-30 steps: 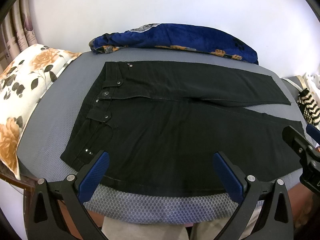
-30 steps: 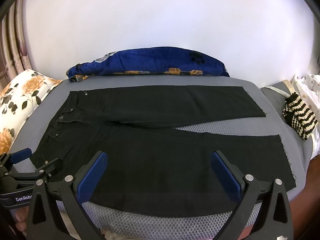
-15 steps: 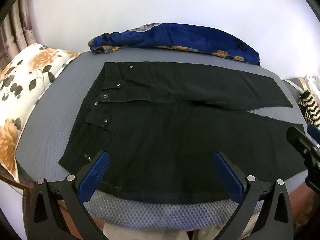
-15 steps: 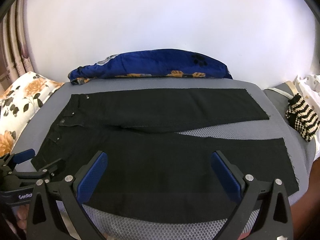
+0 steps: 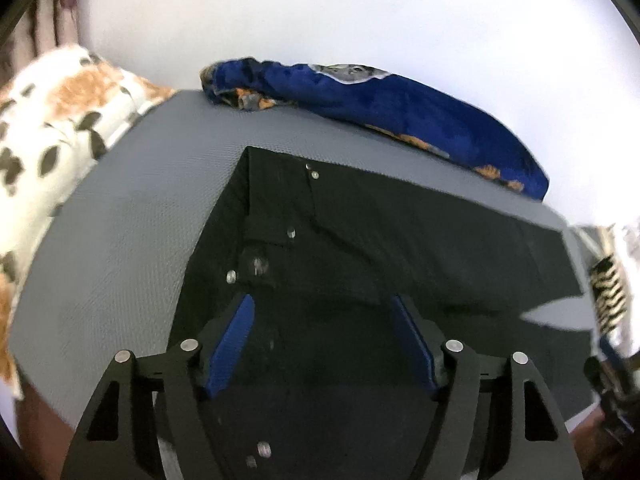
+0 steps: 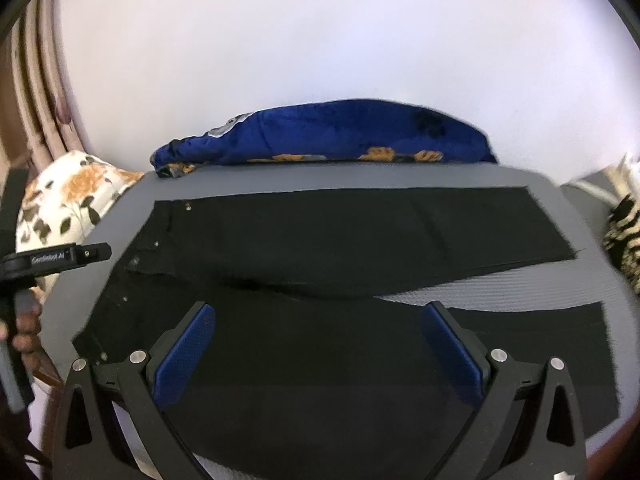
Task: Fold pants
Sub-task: 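Close the left gripper on the trouser waistband and lift it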
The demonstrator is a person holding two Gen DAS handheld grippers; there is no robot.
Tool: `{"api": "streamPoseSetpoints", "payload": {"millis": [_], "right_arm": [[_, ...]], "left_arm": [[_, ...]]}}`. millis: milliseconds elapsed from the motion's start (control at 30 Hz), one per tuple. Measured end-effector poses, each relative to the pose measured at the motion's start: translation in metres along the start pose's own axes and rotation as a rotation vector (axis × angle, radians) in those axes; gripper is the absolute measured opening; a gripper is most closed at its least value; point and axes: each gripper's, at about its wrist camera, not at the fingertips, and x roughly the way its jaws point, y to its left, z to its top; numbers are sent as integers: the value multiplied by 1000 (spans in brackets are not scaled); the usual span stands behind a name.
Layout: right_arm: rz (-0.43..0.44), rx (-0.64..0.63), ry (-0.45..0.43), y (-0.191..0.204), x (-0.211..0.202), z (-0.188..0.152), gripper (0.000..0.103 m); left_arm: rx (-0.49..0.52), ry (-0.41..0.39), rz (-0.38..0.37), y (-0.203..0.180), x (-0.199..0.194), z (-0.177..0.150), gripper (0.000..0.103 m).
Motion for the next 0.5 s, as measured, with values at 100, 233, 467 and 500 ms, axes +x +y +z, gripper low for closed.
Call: {"api": "streamPoseSetpoints", "payload": {"millis": [100,233,467,500], "right_arm": [[33,44,19,-7,16,12,102],[41,92,43,-13,37,26,102],[-1,104,87,-12,70,38,103],[-4,105,94,-12,76,39,103]], "left_arm": [[-46,26,-75,26,17,27,62],[-87,46,-149,58,45,56,57],[-209,126,-324,106,112,95,45],[-222,136,-340,110,121,99,45]]}}
